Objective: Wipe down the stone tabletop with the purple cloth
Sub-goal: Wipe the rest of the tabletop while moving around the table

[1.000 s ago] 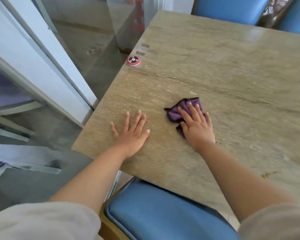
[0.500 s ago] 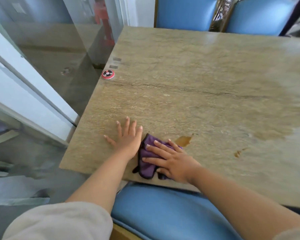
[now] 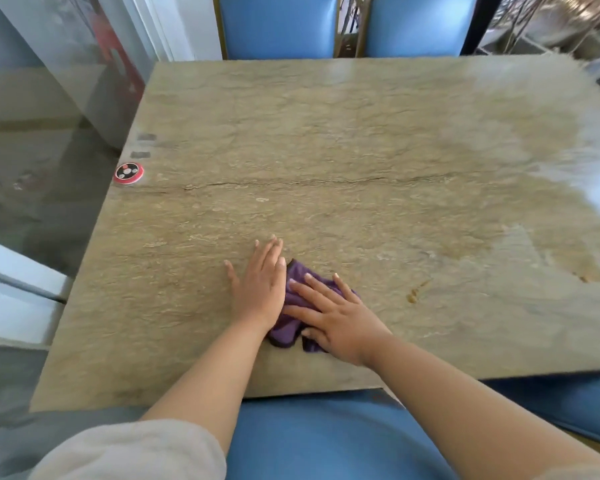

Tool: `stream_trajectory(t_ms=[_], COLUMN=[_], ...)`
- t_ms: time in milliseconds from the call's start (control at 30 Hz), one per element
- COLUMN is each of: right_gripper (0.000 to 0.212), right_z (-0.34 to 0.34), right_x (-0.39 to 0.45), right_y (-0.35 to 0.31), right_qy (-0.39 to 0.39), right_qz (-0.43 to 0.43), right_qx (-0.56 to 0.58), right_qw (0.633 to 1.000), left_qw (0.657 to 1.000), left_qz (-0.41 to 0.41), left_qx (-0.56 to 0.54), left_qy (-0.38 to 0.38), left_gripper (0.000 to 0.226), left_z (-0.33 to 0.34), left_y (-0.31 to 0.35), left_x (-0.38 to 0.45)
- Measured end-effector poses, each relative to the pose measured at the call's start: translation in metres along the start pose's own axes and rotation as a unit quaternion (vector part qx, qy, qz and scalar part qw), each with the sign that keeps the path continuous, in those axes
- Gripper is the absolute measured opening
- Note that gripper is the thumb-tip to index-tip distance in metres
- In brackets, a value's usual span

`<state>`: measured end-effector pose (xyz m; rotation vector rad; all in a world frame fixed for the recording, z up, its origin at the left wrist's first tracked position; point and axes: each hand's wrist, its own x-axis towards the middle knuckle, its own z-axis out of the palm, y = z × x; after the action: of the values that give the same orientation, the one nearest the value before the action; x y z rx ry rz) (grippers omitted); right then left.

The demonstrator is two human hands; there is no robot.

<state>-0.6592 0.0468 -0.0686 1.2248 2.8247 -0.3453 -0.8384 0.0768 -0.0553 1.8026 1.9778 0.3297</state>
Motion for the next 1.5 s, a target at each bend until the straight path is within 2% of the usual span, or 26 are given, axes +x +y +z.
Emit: stream_trajectory(t_ms=[100, 233, 333, 400, 433, 500, 633, 733, 800, 867, 933, 1033, 1100, 1167, 1233, 1300, 1367, 1433, 1500], right_gripper=[0.052, 0.049, 0.050, 0.051, 0.052, 0.054, 0.057, 0.051, 0.047, 0.047, 0.047, 0.049, 0.052, 0.055, 0.054, 0.052, 0.050, 0.049, 0.050], right_z=[-0.012, -0.035, -0.043, -0.040, -0.037, -0.029, -0.012, 0.001, 0.000, -0.009, -0.021, -0.031, -0.028, -0.016, -0.005, 0.000, -0.004, -0.014, -0.025], right_x=[0.037, 0.075, 0.065, 0.052, 0.049, 0.048, 0.027, -0.016, -0.035, -0.036, -0.026, -0.012, -0.006, -0.013, -0.031, -0.045, -0.045, -0.030, -0.006], right_y=[0.033, 0.102, 0.147, 0.143, 0.130, 0.091, 0.023, 0.026, 0.055, 0.093, 0.128, 0.147, 0.125, 0.086, 0.053, 0.050, 0.075, 0.107, 0.136], right_qy=[0.029, 0.062, 0.071, 0.079, 0.082, 0.078, 0.063, 0.042, 0.007, 0.020, 0.044, 0.080, 0.082, 0.090, 0.098, 0.071, 0.032, 0.012, 0.039], right_qz=[0.132, 0.251, 0.388, 0.458, 0.467, 0.429, 0.214, 0.023, -0.045, 0.009, 0.150, 0.351, 0.397, 0.339, 0.221, 0.116, 0.035, 0.045, 0.149], right_qx=[0.027, 0.048, 0.102, 0.125, 0.121, 0.107, 0.061, 0.030, 0.006, 0.002, 0.031, 0.081, 0.092, 0.080, 0.057, 0.041, 0.011, 0.005, 0.036], right_qw=[0.990, 0.965, 0.913, 0.877, 0.872, 0.894, 0.973, 0.998, 0.999, 1.000, 0.987, 0.929, 0.910, 0.933, 0.969, 0.990, 0.999, 0.999, 0.987], left_qw=[0.998, 0.994, 0.990, 0.989, 0.990, 0.990, 0.992, 0.991, 0.994, 0.996, 0.996, 0.991, 0.988, 0.989, 0.991, 0.992, 0.993, 0.993, 0.993], left_qz=[-0.010, -0.006, 0.003, 0.003, 0.001, -0.002, 0.001, -0.012, -0.026, -0.013, 0.020, 0.029, 0.030, 0.035, 0.036, 0.039, 0.042, 0.045, 0.046], left_qx=[0.049, 0.106, 0.142, 0.145, 0.141, 0.141, 0.124, 0.130, 0.109, 0.081, 0.079, 0.128, 0.151, 0.143, 0.125, 0.113, 0.106, 0.103, 0.102], left_qy=[0.040, 0.032, 0.023, 0.023, 0.025, 0.030, 0.031, 0.017, -0.002, -0.025, -0.038, -0.013, 0.004, 0.014, 0.025, 0.033, 0.037, 0.040, 0.044], left_gripper=[0.062, 0.058, 0.057, 0.058, 0.059, 0.060, 0.062, 0.060, 0.054, 0.052, 0.056, 0.066, 0.067, 0.067, 0.069, 0.069, 0.068, 0.066, 0.064], left_z=[0.012, 0.017, 0.018, 0.018, 0.017, 0.017, 0.016, 0.016, 0.014, 0.017, 0.026, 0.043, 0.047, 0.047, 0.046, 0.046, 0.047, 0.048, 0.050], left_y=[0.001, 0.002, 0.003, 0.003, 0.004, 0.006, 0.007, 0.005, 0.013, 0.030, 0.050, 0.060, 0.059, 0.060, 0.062, 0.061, 0.058, 0.057, 0.055], left_x=[0.002, 0.003, 0.004, 0.004, 0.004, 0.005, 0.006, 0.007, 0.012, 0.014, 0.012, 0.008, 0.007, 0.008, 0.008, 0.009, 0.009, 0.010, 0.010])
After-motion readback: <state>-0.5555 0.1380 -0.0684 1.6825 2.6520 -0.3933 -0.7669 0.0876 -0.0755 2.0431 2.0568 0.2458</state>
